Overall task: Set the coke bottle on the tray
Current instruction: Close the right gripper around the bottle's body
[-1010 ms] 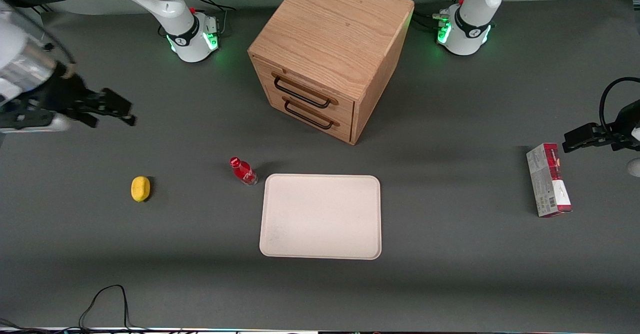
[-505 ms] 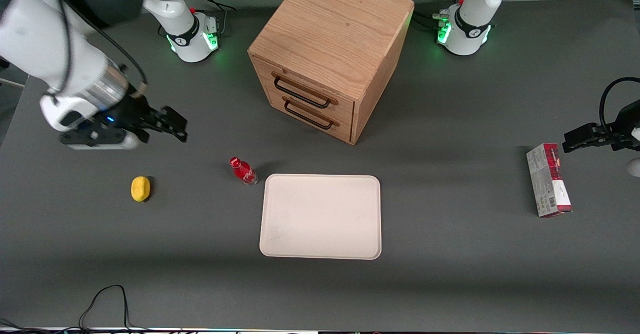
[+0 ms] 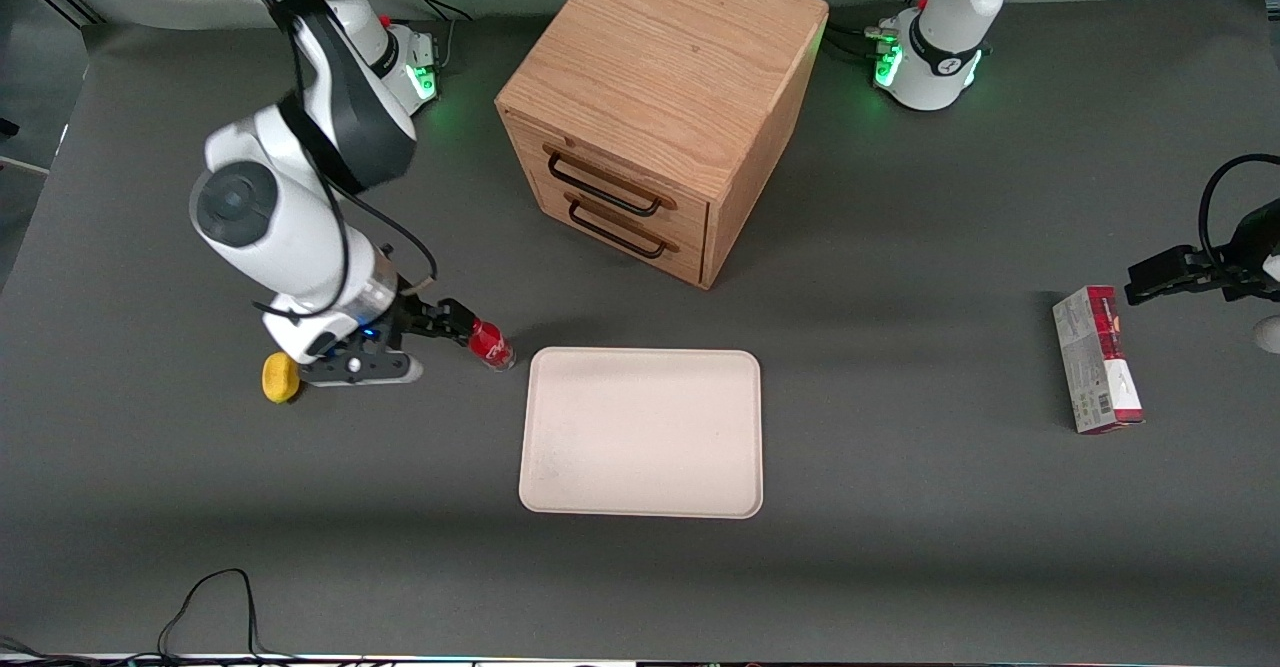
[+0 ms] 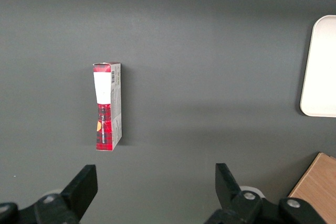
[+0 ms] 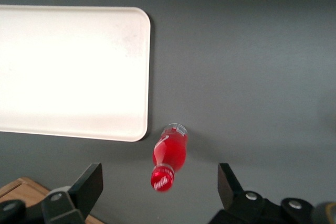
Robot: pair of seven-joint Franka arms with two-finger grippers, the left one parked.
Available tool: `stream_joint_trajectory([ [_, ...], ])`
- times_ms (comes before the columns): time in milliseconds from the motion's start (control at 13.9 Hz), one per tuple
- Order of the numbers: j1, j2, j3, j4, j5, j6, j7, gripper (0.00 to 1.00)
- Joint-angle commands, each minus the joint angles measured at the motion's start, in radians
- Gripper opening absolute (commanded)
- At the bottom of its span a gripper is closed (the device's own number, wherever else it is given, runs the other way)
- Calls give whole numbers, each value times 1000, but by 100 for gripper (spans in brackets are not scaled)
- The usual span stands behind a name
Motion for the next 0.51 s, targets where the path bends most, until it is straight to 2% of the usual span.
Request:
stream_joint_trajectory([
  [0, 18, -13, 3, -118, -33, 79, 36, 99],
  [144, 20, -13, 4, -173, -59, 138, 53, 99],
  [433, 24, -13, 4, -269, -61, 260, 55, 99],
])
